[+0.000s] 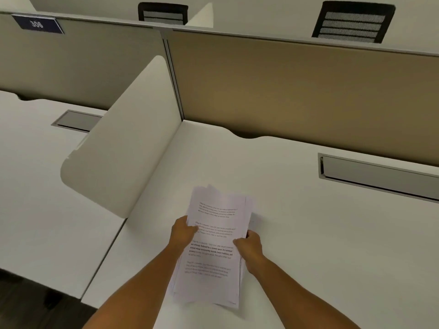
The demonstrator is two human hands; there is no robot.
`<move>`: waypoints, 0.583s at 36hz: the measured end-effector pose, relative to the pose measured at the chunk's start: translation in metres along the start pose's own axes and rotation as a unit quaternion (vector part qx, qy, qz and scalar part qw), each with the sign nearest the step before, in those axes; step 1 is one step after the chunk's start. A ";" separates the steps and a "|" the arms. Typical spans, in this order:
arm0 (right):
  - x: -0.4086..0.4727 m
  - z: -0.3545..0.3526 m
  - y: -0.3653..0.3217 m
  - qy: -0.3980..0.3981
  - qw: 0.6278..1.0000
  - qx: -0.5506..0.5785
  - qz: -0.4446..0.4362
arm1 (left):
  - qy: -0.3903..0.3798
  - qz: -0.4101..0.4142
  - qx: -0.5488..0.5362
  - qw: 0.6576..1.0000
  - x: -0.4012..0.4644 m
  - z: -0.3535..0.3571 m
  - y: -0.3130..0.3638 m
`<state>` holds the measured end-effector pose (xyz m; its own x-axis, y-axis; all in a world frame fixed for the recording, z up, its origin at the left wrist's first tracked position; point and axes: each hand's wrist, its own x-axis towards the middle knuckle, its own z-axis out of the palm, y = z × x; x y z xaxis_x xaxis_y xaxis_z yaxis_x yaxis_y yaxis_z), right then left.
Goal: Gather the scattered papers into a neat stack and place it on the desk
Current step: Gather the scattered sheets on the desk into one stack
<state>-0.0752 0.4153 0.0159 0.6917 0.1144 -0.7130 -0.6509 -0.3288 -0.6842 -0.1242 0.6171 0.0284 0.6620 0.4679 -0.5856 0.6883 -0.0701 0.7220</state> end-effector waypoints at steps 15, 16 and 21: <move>0.002 0.031 -0.005 0.101 0.964 -0.207 0.132 | 0.044 -0.064 0.248 0.966 0.020 0.009 -0.013; 0.003 0.032 -0.006 0.103 0.964 -0.206 0.134 | 0.039 -0.064 0.247 0.966 0.021 0.009 -0.013; 0.007 0.038 -0.004 0.110 0.971 -0.166 0.134 | 0.044 -0.060 0.230 0.970 0.028 0.008 -0.016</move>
<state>-0.0797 0.4532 0.0075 0.5849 -0.2075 -0.7841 -0.7053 -0.6076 -0.3653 -0.1144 0.6239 -0.0021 0.5546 0.5696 -0.6066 0.8321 -0.3862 0.3981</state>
